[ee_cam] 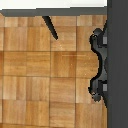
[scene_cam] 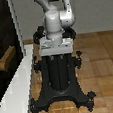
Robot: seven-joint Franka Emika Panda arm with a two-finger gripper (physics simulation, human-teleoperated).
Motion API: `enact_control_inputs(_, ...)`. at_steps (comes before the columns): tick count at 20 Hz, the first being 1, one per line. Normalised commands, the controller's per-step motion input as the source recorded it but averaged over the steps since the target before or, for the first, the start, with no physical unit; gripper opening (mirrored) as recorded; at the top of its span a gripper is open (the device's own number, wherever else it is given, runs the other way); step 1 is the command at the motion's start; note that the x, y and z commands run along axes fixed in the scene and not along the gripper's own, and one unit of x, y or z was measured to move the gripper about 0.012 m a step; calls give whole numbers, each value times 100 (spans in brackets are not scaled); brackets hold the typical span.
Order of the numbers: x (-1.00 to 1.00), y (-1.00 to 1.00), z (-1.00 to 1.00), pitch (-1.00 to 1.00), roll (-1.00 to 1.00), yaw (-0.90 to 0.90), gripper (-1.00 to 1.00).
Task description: Open the door by pressing down and pulling on the handle.
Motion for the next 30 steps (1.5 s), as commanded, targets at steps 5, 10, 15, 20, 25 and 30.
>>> enact_control_inputs(5,0,0,0,0,0,0,100)
enact_control_inputs(10,0,0,20,0,0,0,100)
enact_control_inputs(15,0,0,80,0,0,0,100)
enact_control_inputs(20,0,0,60,0,0,0,100)
enact_control_inputs(25,0,0,80,0,0,0,100)
enact_control_inputs(30,0,-20,60,0,0,0,100)
